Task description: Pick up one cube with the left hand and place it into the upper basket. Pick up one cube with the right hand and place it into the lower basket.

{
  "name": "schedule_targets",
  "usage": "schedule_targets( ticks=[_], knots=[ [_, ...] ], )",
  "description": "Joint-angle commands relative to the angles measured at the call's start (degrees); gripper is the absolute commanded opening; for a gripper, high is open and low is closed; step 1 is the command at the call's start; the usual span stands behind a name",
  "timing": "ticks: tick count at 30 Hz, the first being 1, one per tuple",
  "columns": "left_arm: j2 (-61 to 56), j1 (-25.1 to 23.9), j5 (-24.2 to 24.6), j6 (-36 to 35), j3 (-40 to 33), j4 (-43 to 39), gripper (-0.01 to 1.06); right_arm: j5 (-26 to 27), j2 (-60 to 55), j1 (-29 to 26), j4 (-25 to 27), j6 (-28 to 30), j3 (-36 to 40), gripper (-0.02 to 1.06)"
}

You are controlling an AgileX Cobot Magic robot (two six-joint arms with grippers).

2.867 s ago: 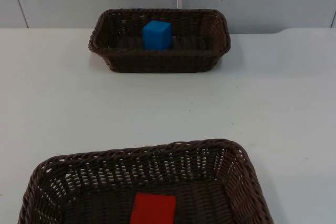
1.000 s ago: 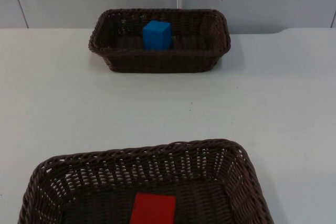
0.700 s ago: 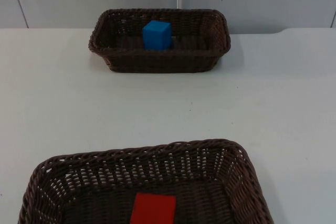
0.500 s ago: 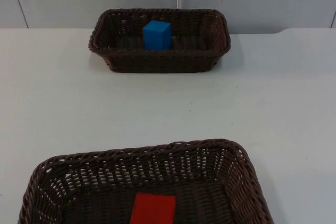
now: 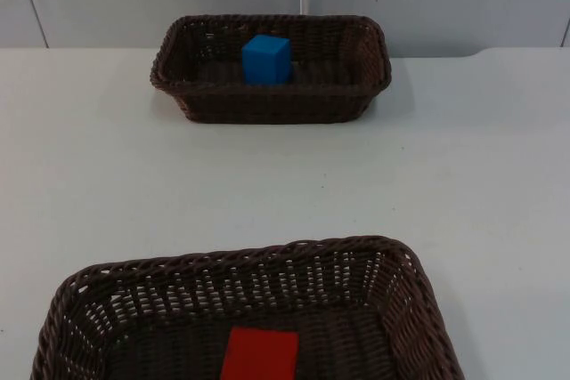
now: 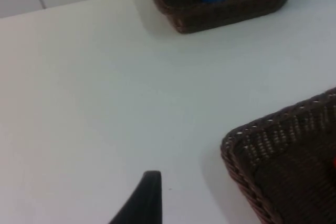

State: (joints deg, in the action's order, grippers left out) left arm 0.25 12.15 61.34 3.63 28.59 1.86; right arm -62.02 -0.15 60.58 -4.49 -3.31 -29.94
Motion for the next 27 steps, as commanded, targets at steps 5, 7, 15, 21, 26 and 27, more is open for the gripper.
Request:
schedule_targets(
  ticks=[5, 7, 15, 21, 26, 27],
  knots=[
    [-0.25, -5.96, 0.25, 0.1, -0.23, 0.37, 1.05, 0.16, 0.15, 0.01, 0.13, 0.18, 0.44, 1.05],
    [-0.25, -6.84, 0.25, 0.1, -0.23, 0.37, 1.05, 0.16, 0.15, 0.01, 0.13, 0.18, 0.44, 1.05],
    [-0.25, -11.7, 0.25, 0.1, -0.23, 0.37, 1.05, 0.16, 0.15, 0.01, 0.13, 0.18, 0.44, 1.05],
    [-0.25, -13.41, 0.25, 0.1, -0.23, 0.28, 1.05, 0.16, 0.15, 0.01, 0.13, 0.18, 0.44, 1.05],
    [-0.25, -13.41, 0.25, 0.1, -0.23, 0.28, 1.05, 0.16, 0.15, 0.01, 0.13, 0.18, 0.44, 1.05],
    [-0.25, -13.41, 0.25, 0.1, -0.23, 0.28, 1.05, 0.16, 0.15, 0.01, 0.13, 0.18, 0.44, 1.05]
  ],
)
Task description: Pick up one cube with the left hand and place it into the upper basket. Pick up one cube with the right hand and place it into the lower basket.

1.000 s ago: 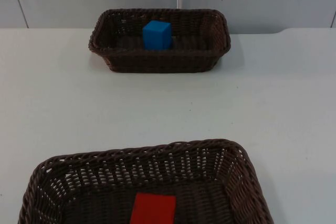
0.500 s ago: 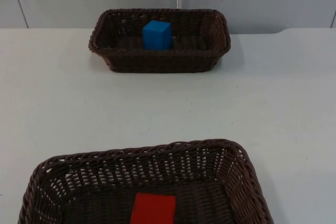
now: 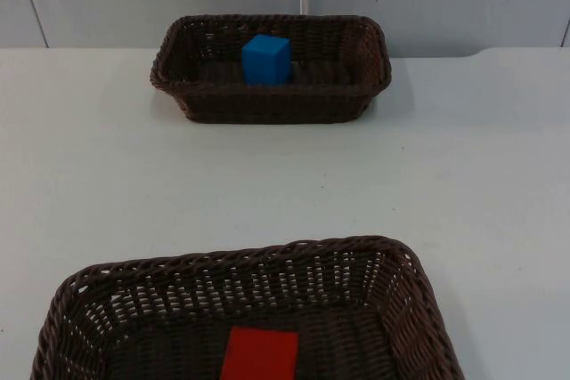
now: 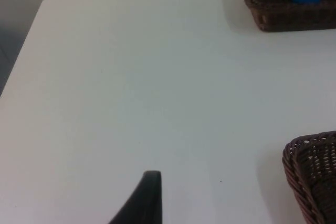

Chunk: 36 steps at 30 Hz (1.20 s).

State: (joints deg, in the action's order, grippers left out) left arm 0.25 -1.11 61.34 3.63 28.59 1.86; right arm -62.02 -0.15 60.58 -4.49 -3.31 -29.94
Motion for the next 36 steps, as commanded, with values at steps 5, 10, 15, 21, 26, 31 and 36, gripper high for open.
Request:
schedule_targets(
  ticks=[5, 10, 15, 21, 26, 31, 36],
  knots=[
    [-0.25, -0.14, 0.25, 0.1, -0.23, 0.28, 1.05, 0.16, 0.15, -1.51, 0.13, 0.18, 0.44, 1.05],
    [-0.25, -0.14, 0.25, 0.1, -0.23, 0.28, 1.05, 0.16, 0.15, -5.61, 0.13, 0.18, 0.44, 1.05],
    [-0.25, -0.14, 0.25, 0.1, -0.23, 0.28, 1.05, 0.16, 0.15, -10.41, 0.13, 0.18, 0.44, 1.05],
    [-0.25, -0.14, 0.25, 0.1, -0.23, 0.28, 1.05, 0.16, 0.15, -17.47, 0.13, 0.18, 0.44, 1.05],
    [-0.25, -0.14, 0.25, 0.1, -0.23, 0.28, 1.05, 0.16, 0.15, -25.4, 0.13, 0.18, 0.44, 1.05],
    [-0.25, -0.14, 0.25, 0.1, -0.23, 0.28, 1.05, 0.16, 0.15, -31.31, 0.13, 0.18, 0.44, 1.05],
    [-0.25, -0.14, 0.25, 0.1, -0.23, 0.28, 1.05, 0.16, 0.15, -36.87, 0.13, 0.18, 0.44, 1.05]
  ],
)
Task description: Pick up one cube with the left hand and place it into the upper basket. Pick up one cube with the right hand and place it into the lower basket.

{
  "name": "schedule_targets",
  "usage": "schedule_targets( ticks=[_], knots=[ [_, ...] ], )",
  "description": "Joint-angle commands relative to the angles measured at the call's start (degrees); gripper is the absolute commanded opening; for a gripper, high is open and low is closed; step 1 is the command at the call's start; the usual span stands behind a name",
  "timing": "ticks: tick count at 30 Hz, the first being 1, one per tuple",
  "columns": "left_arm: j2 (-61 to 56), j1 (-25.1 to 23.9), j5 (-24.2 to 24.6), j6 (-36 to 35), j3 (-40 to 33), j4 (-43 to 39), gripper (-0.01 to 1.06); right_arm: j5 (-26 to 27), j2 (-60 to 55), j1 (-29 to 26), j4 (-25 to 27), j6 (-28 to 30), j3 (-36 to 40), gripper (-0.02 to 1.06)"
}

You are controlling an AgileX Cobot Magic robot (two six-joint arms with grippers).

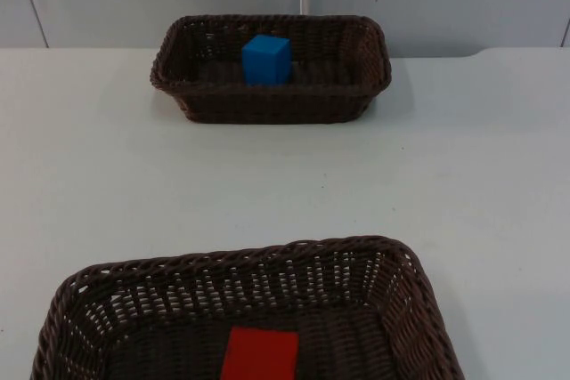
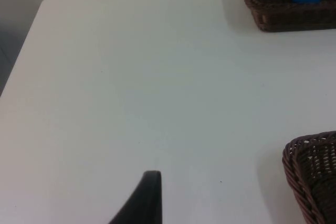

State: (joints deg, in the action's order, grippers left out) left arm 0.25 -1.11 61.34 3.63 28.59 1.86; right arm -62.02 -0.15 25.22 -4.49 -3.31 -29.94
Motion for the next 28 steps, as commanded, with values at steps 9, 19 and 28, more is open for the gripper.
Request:
schedule_targets(
  ticks=[9, 19, 28],
  knots=[
    [-0.25, -0.14, 0.25, 0.1, -0.23, 0.28, 1.05, 0.16, 0.15, -9.13, 0.13, 0.18, 0.44, 1.05],
    [-0.25, -0.14, 0.25, 0.1, -0.23, 0.28, 1.05, 0.16, 0.15, -16.15, 0.13, 0.18, 0.44, 1.05],
    [-0.25, -0.14, 0.25, 0.1, -0.23, 0.28, 1.05, 0.16, 0.15, -22.8, 0.22, 0.18, 0.44, 1.05]
  ],
)
